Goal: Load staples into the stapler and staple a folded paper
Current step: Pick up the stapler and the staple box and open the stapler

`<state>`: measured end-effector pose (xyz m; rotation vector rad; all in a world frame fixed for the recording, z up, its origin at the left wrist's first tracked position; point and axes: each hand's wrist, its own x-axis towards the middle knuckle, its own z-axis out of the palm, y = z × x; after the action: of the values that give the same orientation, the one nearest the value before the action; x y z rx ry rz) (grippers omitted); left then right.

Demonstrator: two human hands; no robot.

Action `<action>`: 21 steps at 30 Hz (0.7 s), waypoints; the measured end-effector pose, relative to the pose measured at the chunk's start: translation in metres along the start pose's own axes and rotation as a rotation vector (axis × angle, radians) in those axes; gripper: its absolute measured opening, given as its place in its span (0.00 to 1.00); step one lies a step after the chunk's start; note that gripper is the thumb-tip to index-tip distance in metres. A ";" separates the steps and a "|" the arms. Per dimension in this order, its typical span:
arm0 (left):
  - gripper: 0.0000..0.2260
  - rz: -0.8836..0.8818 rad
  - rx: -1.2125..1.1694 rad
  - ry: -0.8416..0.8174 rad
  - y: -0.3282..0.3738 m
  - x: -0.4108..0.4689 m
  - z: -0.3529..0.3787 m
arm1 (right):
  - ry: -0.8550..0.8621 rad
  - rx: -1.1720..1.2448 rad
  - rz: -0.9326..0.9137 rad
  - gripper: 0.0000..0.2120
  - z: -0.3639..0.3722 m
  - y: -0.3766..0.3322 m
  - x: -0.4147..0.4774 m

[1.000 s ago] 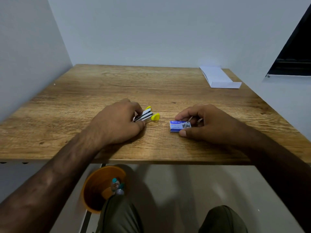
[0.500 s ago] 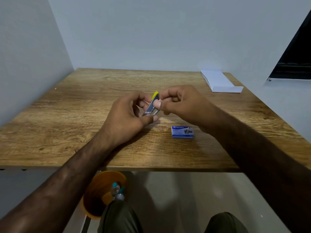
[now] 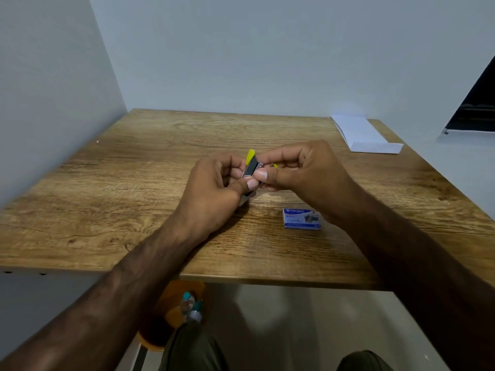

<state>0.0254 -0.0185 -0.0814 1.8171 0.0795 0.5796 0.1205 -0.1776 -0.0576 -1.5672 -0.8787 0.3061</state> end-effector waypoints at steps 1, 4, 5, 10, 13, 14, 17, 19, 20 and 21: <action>0.10 0.006 -0.002 0.002 -0.001 0.000 0.001 | 0.007 0.008 -0.001 0.12 0.000 0.000 -0.001; 0.07 0.035 0.011 -0.003 -0.003 -0.001 0.002 | 0.047 0.026 -0.005 0.11 0.002 -0.002 -0.004; 0.07 0.036 0.007 0.000 -0.003 -0.002 0.003 | 0.064 0.031 -0.002 0.11 0.003 -0.002 -0.005; 0.08 0.045 -0.015 0.025 0.000 -0.005 0.003 | 0.124 0.028 0.016 0.10 0.007 -0.005 -0.007; 0.08 0.035 -0.053 0.024 0.001 -0.006 0.003 | 0.145 0.045 0.018 0.11 0.011 -0.006 -0.006; 0.08 0.028 -0.065 0.034 0.001 -0.005 0.002 | 0.159 0.039 0.019 0.11 0.011 -0.006 -0.005; 0.05 -0.028 -0.197 0.156 -0.003 -0.002 -0.004 | 0.206 0.081 0.078 0.09 0.007 -0.003 -0.006; 0.05 -0.033 -0.266 0.145 -0.004 -0.002 -0.007 | 0.201 0.122 0.120 0.09 0.002 0.000 -0.010; 0.06 -0.030 -0.269 0.112 -0.003 -0.003 -0.007 | 0.185 0.103 0.125 0.09 -0.001 0.001 -0.012; 0.06 -0.032 -0.275 0.085 -0.003 -0.003 -0.005 | 0.164 0.075 0.125 0.09 -0.004 0.002 -0.013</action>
<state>0.0211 -0.0139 -0.0844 1.5219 0.0822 0.6134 0.1144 -0.1895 -0.0622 -1.5562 -0.6375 0.2921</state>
